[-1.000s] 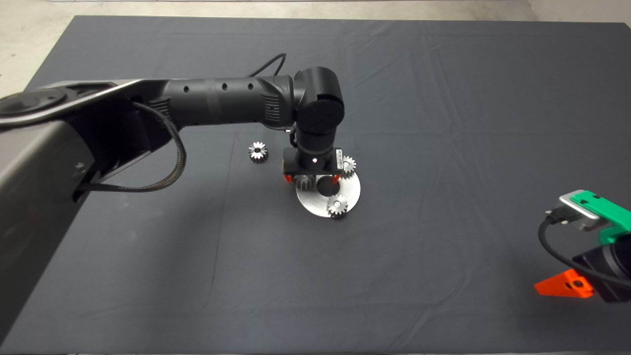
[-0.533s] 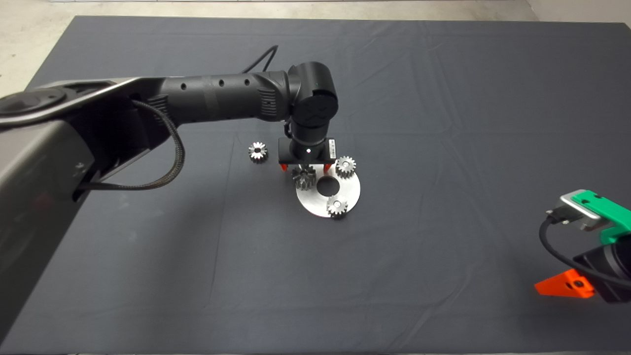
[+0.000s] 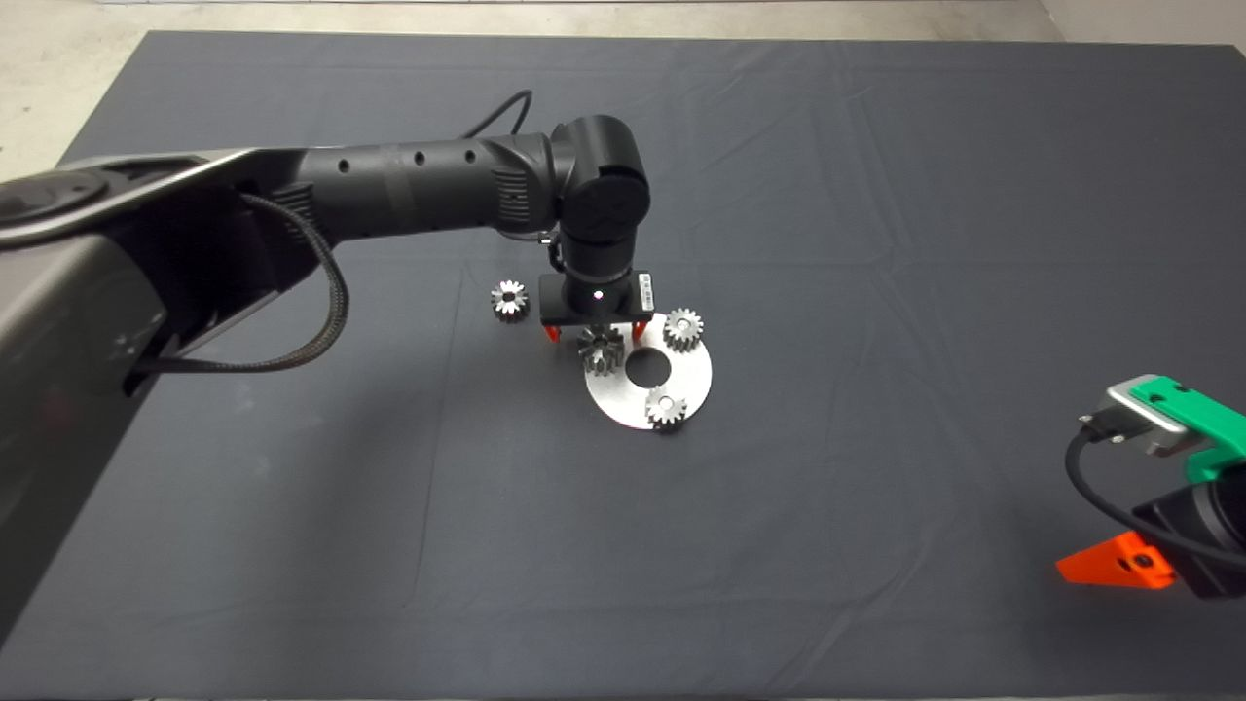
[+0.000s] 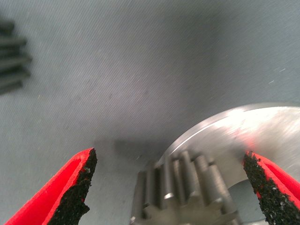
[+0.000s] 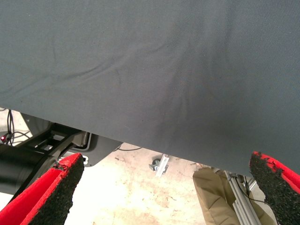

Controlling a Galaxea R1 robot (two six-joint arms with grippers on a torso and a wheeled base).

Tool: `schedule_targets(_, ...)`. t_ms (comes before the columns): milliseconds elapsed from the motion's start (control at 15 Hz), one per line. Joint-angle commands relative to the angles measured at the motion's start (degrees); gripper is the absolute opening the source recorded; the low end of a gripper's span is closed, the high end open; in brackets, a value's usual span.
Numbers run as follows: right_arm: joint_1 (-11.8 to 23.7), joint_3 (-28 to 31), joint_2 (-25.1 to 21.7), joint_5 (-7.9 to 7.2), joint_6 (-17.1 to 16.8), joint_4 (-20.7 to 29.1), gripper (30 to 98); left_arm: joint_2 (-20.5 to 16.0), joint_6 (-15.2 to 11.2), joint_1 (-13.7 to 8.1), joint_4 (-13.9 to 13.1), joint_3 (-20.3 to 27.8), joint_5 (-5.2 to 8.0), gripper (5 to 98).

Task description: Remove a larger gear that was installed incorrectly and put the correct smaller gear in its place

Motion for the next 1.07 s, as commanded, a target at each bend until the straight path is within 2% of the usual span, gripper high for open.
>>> schedule_targets(0,1.0,0.5,-0.2,-5.17,0.2,1.6,93.4,-0.7,-0.5,-0.4,-10.2,-0.8,5.39,79.7)
schedule_targets(400,1.0,0.5,-0.3,-5.20,0.3,1.5,93.4,0.5,-0.5,-0.8,-10.6,-0.7,5.30,79.7)
schedule_targets(600,1.0,0.5,-0.3,-5.15,0.3,1.4,93.4,0.8,-0.4,-0.7,-10.2,-1.1,4.47,79.7)
schedule_targets(733,1.0,0.5,-0.2,-5.11,0.6,1.4,93.4,0.9,1.0,-0.8,-10.1,-3.4,4.16,79.7)
schedule_targets(867,1.0,0.5,-0.2,-5.11,0.7,1.4,93.4,0.9,1.6,-1.3,-10.1,-3.5,4.16,74.9)
schedule_targets(1000,1.0,0.5,-0.2,-5.11,0.8,1.4,93.4,0.8,2.7,-1.6,-10.0,-4.0,4.25,74.6)
